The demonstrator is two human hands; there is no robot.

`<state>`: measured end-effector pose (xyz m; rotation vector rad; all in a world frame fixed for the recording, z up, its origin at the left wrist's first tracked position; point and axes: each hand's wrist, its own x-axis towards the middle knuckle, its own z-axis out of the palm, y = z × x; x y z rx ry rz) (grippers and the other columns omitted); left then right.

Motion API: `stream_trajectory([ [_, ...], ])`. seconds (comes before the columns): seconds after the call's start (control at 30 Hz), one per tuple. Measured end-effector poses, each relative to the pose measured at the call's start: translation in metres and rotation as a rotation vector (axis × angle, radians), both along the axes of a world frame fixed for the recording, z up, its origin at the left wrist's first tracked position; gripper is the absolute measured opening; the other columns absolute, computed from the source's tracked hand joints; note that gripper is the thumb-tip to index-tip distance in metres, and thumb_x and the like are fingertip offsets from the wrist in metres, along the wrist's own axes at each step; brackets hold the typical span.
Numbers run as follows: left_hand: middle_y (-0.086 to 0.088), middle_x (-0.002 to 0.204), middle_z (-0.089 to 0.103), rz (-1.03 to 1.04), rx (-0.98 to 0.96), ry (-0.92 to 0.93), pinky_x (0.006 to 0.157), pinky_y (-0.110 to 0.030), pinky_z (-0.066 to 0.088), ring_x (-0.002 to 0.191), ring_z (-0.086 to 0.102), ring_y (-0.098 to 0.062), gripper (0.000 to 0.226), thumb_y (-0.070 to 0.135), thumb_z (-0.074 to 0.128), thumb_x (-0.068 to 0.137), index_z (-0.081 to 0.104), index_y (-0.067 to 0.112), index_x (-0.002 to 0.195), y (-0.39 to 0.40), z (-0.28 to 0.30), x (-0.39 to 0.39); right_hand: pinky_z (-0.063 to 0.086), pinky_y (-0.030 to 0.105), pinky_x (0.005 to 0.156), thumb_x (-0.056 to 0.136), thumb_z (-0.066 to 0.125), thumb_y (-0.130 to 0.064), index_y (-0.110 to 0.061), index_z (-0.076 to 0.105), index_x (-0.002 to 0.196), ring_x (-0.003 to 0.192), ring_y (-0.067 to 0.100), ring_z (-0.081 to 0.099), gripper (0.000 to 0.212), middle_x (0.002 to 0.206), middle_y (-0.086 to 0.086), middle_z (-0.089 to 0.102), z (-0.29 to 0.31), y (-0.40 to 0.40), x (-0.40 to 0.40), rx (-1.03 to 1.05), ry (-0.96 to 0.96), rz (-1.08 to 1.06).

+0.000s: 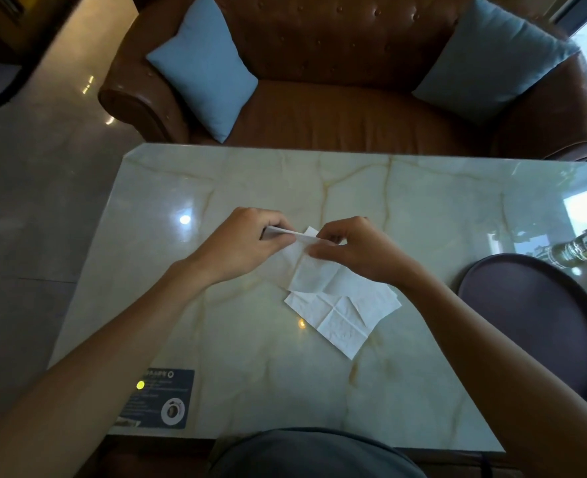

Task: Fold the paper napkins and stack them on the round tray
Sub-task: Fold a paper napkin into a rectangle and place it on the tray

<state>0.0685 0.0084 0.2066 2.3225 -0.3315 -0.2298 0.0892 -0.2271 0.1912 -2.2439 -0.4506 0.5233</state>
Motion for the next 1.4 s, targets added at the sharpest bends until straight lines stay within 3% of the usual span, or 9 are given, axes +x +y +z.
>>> stream_trajectory([
  [0.13,0.013,0.088,0.076,-0.028,-0.019,0.179,0.071,-0.025,0.057,0.082,0.071,-0.006,0.014,0.042,0.076,0.086,0.077,0.031,0.095,0.008,-0.005,0.006,0.042,0.014,0.067,0.094,0.071,-0.033,-0.020,0.080,0.095,0.079,0.001,0.062,0.016,0.085,-0.010,0.073,0.001,-0.006,0.002,-0.020,0.000,0.001],
  [0.27,0.015,0.095,0.076,-0.148,0.043,0.178,0.080,-0.026,0.057,0.088,0.070,0.000,0.021,0.045,0.070,0.092,0.077,0.033,0.107,-0.011,-0.009,0.005,0.052,0.033,0.076,0.095,0.069,-0.036,-0.019,0.080,0.096,0.084,0.013,0.066,0.021,0.088,-0.006,0.075,0.005,-0.001,0.002,-0.112,-0.052,0.118],
  [0.43,0.007,0.095,0.076,-0.155,0.091,0.124,0.083,-0.038,0.055,0.088,0.069,-0.007,0.021,0.035,0.064,0.099,0.079,0.021,0.102,-0.013,-0.011,0.008,0.053,0.040,0.084,0.097,0.065,-0.043,-0.014,0.080,0.096,0.090,0.017,0.068,0.032,0.091,-0.003,0.076,0.009,-0.012,0.004,-0.139,-0.043,0.107],
  [0.53,0.007,0.091,0.075,-0.169,0.109,0.118,0.080,-0.033,0.054,0.085,0.067,-0.006,0.021,0.034,0.064,0.099,0.078,0.019,0.098,-0.006,-0.012,0.007,0.054,0.038,0.084,0.098,0.066,-0.037,-0.014,0.080,0.097,0.089,0.018,0.068,0.027,0.093,0.000,0.077,0.006,-0.028,0.005,-0.163,-0.036,0.085],
  [0.7,0.021,0.080,0.072,-0.171,0.059,0.162,0.070,-0.010,0.044,0.082,0.066,0.004,0.013,0.031,0.068,0.097,0.077,0.026,0.089,0.004,-0.015,0.005,0.041,0.010,0.065,0.095,0.072,-0.027,-0.016,0.081,0.092,0.072,-0.002,0.062,0.014,0.079,-0.008,0.073,-0.002,-0.059,0.000,-0.125,0.044,-0.002],
  [0.87,0.033,0.080,0.070,-0.155,-0.011,0.252,0.072,-0.002,0.041,0.083,0.065,0.016,0.012,0.027,0.070,0.096,0.080,0.023,0.095,0.005,-0.020,-0.001,0.054,0.027,0.079,0.094,0.073,-0.024,-0.019,0.080,0.090,0.081,0.008,0.074,0.010,0.081,-0.003,0.079,-0.010,-0.082,-0.004,-0.009,0.189,-0.089],
  [1.1,0.008,0.087,0.078,-0.075,-0.043,0.353,0.081,-0.039,0.055,0.086,0.073,-0.021,0.015,0.037,0.068,0.096,0.080,0.030,0.091,0.015,-0.027,-0.011,0.055,0.022,0.082,0.096,0.070,-0.012,-0.009,0.079,0.092,0.086,0.008,0.073,0.010,0.089,-0.002,0.080,-0.006,-0.090,-0.007,0.158,0.211,-0.105],
  [1.27,0.012,0.079,0.077,-0.033,0.018,0.384,0.079,-0.033,0.055,0.079,0.072,-0.008,0.017,0.037,0.069,0.095,0.078,0.035,0.081,0.037,-0.038,-0.017,0.051,0.033,0.077,0.099,0.064,-0.008,-0.008,0.074,0.087,0.079,0.011,0.064,0.015,0.088,0.015,0.074,0.008,-0.087,-0.006,0.182,0.164,-0.097],
  [1.4,0.007,0.085,0.076,-0.100,0.302,0.363,0.082,-0.043,0.056,0.087,0.070,-0.021,0.020,0.040,0.066,0.095,0.077,0.025,0.087,0.043,-0.045,-0.011,0.051,0.026,0.076,0.098,0.062,-0.013,-0.016,0.072,0.086,0.079,0.007,0.068,0.016,0.082,-0.002,0.073,0.022,-0.072,-0.008,0.061,0.053,-0.015],
])
